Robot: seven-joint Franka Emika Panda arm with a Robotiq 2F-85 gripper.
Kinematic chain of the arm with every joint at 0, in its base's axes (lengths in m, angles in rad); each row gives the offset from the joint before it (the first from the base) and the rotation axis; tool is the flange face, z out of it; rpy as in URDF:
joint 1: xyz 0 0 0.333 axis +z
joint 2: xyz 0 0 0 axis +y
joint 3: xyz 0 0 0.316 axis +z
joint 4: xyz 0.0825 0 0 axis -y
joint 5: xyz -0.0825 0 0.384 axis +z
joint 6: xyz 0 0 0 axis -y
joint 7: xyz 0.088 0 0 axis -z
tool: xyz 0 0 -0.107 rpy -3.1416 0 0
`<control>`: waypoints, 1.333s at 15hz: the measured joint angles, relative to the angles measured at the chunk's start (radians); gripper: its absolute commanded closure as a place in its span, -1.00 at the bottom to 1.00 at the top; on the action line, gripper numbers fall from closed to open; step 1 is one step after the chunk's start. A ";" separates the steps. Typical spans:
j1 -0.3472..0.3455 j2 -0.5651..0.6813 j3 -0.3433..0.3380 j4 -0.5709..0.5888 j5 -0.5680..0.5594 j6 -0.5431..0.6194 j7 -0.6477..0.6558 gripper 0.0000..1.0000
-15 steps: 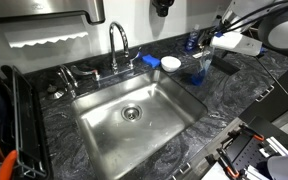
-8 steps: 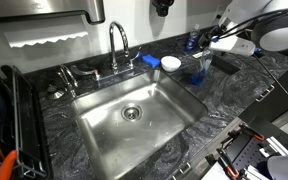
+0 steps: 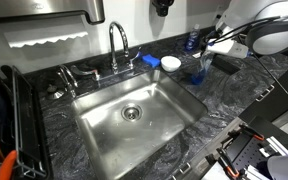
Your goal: Move the dishwashing liquid to the front of the counter
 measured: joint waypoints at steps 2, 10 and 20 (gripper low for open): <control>0.002 0.001 -0.005 0.001 0.000 0.006 0.000 0.41; 0.038 -0.005 -0.010 -0.005 0.007 0.020 -0.008 0.41; 0.068 -0.251 0.001 -0.184 0.016 0.017 -0.090 0.41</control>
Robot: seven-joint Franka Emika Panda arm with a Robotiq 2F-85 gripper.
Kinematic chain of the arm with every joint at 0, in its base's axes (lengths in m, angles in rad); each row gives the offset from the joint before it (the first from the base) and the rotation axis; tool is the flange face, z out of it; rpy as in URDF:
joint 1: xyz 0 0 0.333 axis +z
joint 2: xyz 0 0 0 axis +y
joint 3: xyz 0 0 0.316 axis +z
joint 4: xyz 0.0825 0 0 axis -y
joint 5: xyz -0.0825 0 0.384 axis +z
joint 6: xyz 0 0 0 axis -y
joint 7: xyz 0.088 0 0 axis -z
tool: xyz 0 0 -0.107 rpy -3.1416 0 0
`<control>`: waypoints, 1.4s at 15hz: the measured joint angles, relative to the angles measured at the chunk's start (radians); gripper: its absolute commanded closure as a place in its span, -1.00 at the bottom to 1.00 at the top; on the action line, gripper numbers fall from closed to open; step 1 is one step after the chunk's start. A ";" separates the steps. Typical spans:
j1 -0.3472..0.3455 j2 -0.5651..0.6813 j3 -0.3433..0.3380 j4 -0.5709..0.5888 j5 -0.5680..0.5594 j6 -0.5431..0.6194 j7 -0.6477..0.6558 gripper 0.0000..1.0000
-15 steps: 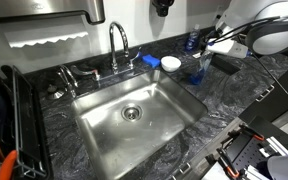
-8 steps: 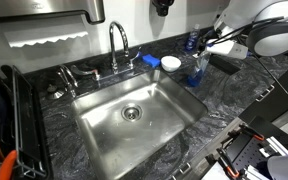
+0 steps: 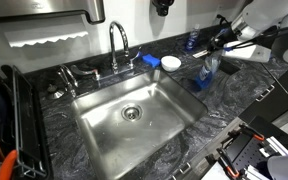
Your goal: Move the dishwashing liquid to the front of the counter
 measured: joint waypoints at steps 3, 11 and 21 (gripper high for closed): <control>0.000 -0.096 0.001 -0.083 0.060 -0.003 -0.048 0.41; 0.151 -0.201 -0.082 -0.084 0.071 -0.149 -0.057 0.41; 0.295 -0.211 -0.116 -0.087 0.067 -0.352 -0.003 0.41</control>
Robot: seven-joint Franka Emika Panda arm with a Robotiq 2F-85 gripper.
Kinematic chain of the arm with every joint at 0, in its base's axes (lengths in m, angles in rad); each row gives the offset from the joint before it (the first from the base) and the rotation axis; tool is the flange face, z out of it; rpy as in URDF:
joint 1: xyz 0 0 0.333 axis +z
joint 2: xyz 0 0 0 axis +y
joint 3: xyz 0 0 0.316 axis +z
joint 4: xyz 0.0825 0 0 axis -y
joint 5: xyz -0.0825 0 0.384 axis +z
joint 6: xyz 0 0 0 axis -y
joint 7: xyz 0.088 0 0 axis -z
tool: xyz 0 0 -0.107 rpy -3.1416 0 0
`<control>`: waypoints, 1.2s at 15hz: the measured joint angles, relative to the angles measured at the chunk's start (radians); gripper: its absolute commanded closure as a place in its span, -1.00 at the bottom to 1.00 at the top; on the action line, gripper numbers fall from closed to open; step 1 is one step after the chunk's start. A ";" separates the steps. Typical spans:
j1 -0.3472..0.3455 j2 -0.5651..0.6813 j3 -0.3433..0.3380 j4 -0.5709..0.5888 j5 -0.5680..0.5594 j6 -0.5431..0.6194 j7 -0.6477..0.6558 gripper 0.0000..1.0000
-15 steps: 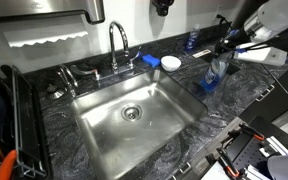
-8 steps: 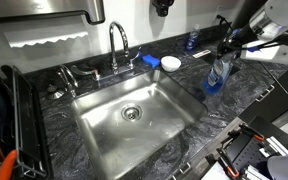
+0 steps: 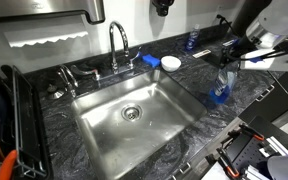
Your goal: Move the dishwashing liquid to the front of the counter
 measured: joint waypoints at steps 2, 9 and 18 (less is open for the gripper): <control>0.003 0.019 -0.001 -0.001 0.000 -0.004 0.028 0.41; 0.005 0.098 -0.010 0.008 -0.015 0.036 0.174 -0.59; 0.037 0.094 -0.011 0.010 -0.012 0.049 0.222 -1.00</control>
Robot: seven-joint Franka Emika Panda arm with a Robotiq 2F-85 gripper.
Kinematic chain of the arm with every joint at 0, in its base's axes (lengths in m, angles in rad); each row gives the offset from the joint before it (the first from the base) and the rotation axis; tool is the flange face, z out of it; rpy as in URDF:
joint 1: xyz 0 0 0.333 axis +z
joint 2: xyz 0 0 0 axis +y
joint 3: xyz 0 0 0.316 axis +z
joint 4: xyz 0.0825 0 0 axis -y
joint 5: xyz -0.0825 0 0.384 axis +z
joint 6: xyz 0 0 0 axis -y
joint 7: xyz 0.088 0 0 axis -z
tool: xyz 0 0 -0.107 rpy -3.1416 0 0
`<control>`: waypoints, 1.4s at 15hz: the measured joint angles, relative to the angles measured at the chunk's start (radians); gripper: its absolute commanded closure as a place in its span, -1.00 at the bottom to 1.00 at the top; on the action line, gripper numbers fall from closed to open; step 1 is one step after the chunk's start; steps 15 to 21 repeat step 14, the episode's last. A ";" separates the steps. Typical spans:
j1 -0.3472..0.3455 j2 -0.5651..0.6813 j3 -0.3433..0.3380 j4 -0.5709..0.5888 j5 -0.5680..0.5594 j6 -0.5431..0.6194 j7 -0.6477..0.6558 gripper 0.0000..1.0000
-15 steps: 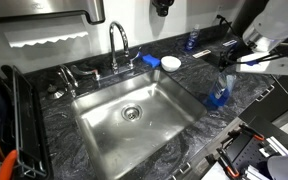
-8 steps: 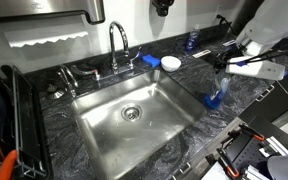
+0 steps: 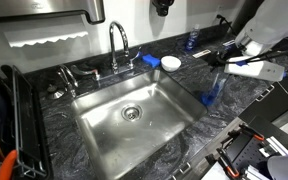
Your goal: Move the dishwashing liquid to the front of the counter
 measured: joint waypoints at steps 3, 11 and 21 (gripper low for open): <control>0.015 -0.007 -0.007 0.000 0.013 -0.014 -0.010 -1.00; 0.048 -0.114 0.019 0.028 0.529 -0.327 -0.346 -1.00; 0.027 -0.165 0.020 0.066 0.709 -0.420 -0.450 -1.00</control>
